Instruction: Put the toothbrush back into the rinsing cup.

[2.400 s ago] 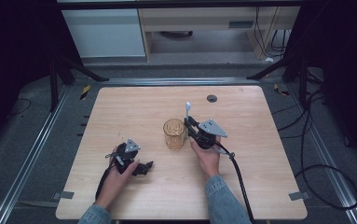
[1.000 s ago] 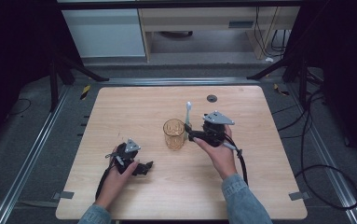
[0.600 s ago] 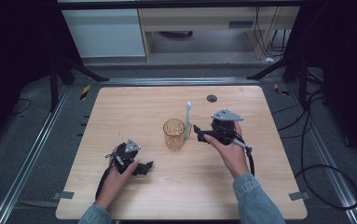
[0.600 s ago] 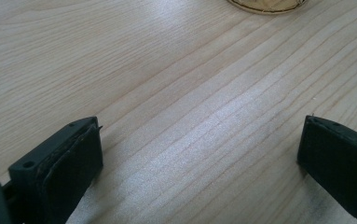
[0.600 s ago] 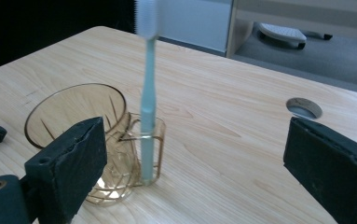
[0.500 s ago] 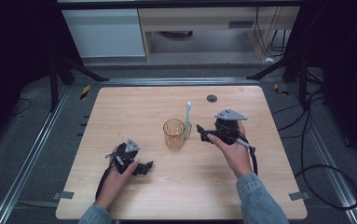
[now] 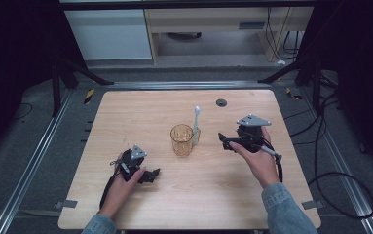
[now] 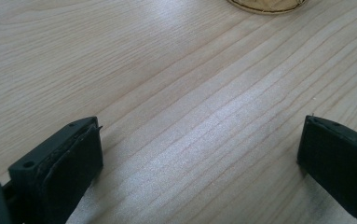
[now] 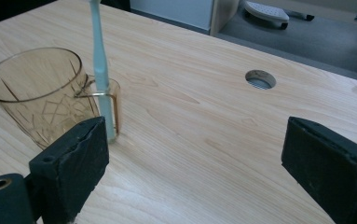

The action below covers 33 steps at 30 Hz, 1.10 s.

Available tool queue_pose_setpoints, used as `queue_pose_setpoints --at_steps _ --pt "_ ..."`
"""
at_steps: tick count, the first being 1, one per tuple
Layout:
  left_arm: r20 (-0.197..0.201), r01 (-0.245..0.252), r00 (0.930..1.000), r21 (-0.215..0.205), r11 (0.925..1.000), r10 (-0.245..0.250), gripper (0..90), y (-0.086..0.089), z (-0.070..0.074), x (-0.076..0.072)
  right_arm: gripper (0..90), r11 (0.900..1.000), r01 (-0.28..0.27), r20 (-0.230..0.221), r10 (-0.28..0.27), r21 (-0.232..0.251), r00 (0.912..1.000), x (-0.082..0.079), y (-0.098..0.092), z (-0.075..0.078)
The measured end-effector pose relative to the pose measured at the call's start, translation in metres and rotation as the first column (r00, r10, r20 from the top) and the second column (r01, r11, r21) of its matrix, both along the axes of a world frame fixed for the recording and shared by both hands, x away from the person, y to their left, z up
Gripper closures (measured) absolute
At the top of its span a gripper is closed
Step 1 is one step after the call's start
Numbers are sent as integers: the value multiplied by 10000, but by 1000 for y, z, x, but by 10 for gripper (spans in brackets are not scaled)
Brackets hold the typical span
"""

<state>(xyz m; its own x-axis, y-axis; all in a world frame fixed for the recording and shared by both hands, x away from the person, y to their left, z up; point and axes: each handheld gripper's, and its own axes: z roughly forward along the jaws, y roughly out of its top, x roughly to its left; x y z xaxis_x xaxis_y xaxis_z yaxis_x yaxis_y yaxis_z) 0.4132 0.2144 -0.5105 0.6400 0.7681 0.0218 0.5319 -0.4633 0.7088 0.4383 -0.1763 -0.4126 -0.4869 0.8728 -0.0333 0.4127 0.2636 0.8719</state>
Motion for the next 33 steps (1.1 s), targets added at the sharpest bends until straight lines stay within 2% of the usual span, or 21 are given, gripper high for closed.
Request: queue_pose_setpoints --at_steps 14,22,33 --pt "4 -1 10000 1 10000 1 0 0 0 0 85 9991 133 -314 -146 -409 9994 -13 -23 -4" --pt "5 0 10000 0 10000 0 0 0 0 0 90 9986 308 -671 -337 -441 9972 -20 -39 -19" --pt "1 -18 10000 -3 10000 18 0 0 0 0 87 9985 339 -1101 -385 -437 9932 -27 -46 -36"
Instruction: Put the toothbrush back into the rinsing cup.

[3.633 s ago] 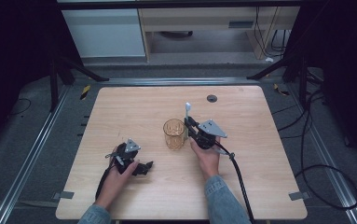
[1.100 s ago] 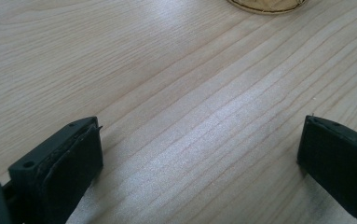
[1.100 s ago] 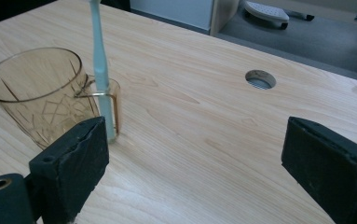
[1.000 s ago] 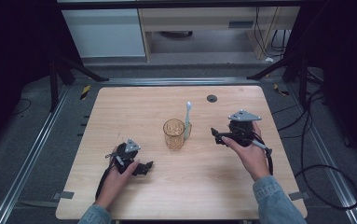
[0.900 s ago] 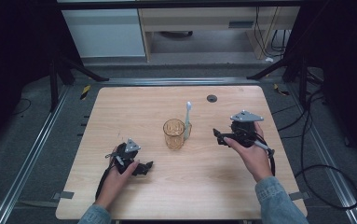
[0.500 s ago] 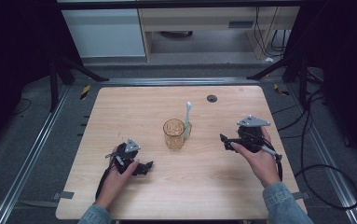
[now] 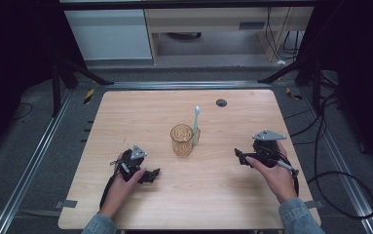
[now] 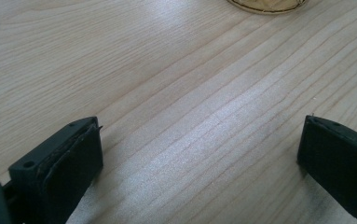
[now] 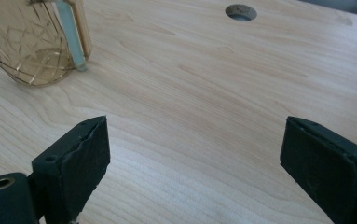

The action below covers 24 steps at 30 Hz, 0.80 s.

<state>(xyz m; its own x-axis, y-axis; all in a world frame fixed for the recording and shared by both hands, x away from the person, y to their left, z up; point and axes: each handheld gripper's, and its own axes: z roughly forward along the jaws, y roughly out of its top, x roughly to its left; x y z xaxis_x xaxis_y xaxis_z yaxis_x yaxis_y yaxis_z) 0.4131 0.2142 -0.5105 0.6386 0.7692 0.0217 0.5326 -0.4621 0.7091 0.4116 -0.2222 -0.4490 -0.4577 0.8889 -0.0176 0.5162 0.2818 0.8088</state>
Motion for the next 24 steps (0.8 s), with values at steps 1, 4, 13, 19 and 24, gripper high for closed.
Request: queue_pose_setpoints --at_steps 1,4,13,19,24 --pt "6 -11 10000 10 10000 11 0 0 0 0 88 10000 10 -38 -10 -32 10000 0 0 -1" --pt "7 -12 10000 11 10000 12 0 0 0 0 87 10000 -1 -213 -1 -70 9998 -1 -1 -8" --pt "4 -6 10000 5 10000 6 0 0 0 0 88 9999 -1 -835 -8 -114 9965 -3 -1 -29" --pt "7 -13 10000 10 10000 13 0 0 0 0 84 9998 100 -1177 -121 -183 9930 -2 -6 -41" --pt "3 -9 10000 5 10000 9 0 0 0 0 81 9991 342 -1356 -372 -244 9901 1 -11 -45"
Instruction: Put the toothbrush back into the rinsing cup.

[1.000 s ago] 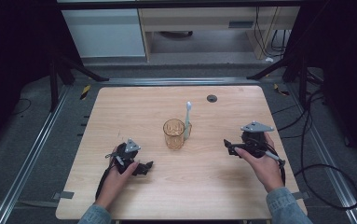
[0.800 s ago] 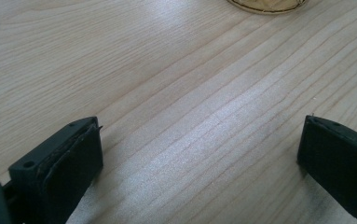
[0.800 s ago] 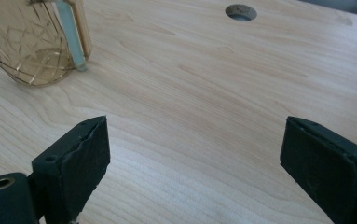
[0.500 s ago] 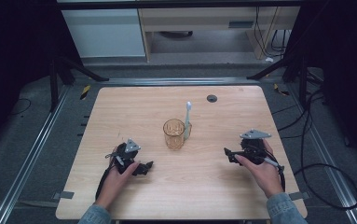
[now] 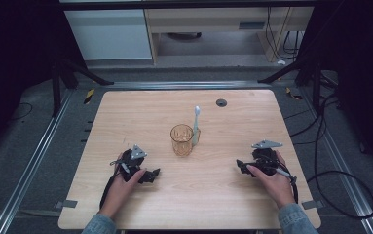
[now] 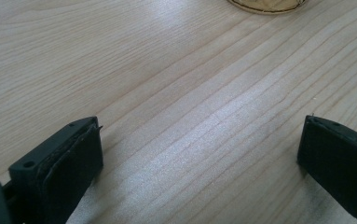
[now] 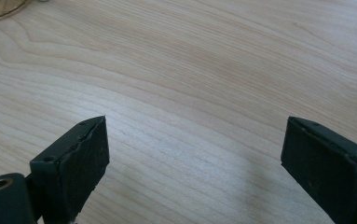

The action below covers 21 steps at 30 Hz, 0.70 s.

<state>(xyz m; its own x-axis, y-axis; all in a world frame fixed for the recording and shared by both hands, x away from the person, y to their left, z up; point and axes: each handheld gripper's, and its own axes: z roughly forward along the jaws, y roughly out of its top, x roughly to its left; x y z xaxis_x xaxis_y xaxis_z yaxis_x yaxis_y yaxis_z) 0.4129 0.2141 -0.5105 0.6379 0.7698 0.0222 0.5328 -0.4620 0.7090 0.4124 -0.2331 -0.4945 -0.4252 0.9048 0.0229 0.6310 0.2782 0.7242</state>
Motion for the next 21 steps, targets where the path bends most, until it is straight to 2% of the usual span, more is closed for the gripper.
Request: queue_pose_setpoints --at_steps 12,21 --pt "-1 1 10000 0 10000 -1 0 0 0 0 82 9991 336 -241 -330 258 9992 1 -7 -12" --pt "-1 8 10000 -15 10000 -8 0 0 0 0 74 9991 378 30 -379 169 9993 1 -5 -17"
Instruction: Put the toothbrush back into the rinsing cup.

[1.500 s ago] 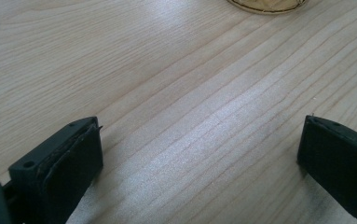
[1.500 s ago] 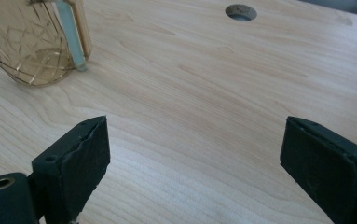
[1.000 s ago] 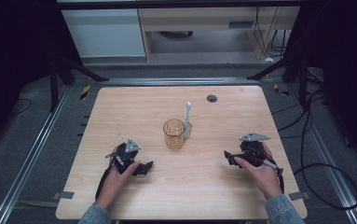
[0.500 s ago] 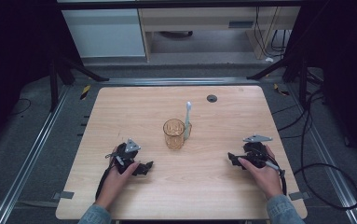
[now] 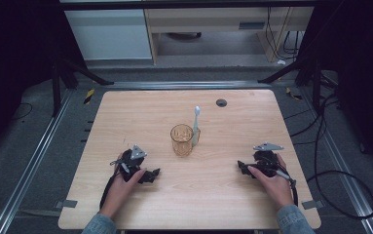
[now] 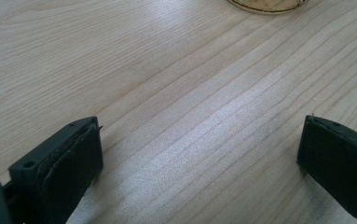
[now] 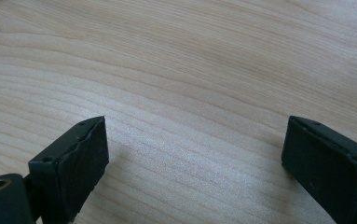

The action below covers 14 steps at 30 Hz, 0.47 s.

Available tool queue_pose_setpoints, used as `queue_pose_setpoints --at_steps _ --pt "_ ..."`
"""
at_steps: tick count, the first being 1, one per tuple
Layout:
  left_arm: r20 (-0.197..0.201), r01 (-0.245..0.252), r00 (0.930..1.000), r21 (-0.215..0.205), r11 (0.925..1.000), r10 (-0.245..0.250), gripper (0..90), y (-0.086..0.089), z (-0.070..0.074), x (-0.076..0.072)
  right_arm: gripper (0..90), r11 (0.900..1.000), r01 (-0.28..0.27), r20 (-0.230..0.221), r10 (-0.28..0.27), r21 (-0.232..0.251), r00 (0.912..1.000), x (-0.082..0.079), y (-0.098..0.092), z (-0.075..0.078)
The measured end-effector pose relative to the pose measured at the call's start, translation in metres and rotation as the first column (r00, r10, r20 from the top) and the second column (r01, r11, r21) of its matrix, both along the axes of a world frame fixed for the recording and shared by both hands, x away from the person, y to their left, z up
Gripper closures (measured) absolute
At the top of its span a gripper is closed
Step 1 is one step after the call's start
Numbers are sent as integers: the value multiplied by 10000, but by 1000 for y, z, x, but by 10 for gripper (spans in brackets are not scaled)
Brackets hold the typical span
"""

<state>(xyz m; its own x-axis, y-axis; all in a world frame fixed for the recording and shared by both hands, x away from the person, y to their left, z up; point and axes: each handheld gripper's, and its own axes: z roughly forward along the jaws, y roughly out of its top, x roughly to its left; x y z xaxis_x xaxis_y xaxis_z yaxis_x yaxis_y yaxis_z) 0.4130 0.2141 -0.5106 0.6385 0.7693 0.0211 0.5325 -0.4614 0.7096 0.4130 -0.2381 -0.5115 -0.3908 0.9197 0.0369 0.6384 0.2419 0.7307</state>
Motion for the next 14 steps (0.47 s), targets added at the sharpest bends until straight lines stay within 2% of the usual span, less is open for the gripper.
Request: queue_pose_setpoints --at_steps 5,8,14 --pt "3 -10 10000 9 10000 10 0 0 0 0 66 9999 14 226 -11 -114 9997 -2 2 -2" --pt "4 -7 10000 5 10000 7 0 0 0 0 50 9993 28 207 -21 -361 9998 -2 5 -3" --pt "6 -13 10000 -2 10000 13 0 0 0 0 43 9992 49 187 -42 -403 9998 -2 7 -3"
